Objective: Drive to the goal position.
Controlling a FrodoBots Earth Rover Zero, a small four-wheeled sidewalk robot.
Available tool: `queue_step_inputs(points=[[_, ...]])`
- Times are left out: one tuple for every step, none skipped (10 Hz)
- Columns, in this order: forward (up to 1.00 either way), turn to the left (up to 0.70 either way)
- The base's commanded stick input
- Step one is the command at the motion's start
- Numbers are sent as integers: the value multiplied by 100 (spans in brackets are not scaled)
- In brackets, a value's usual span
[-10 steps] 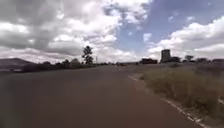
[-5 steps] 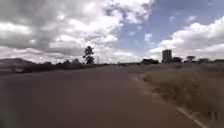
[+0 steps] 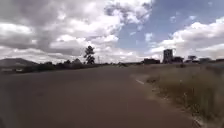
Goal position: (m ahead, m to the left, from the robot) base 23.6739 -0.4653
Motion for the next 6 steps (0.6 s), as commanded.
queue_step_inputs(points=[[70,0],[70,0],[70,-6],[70,-20],[70,-28],[70,-28]])
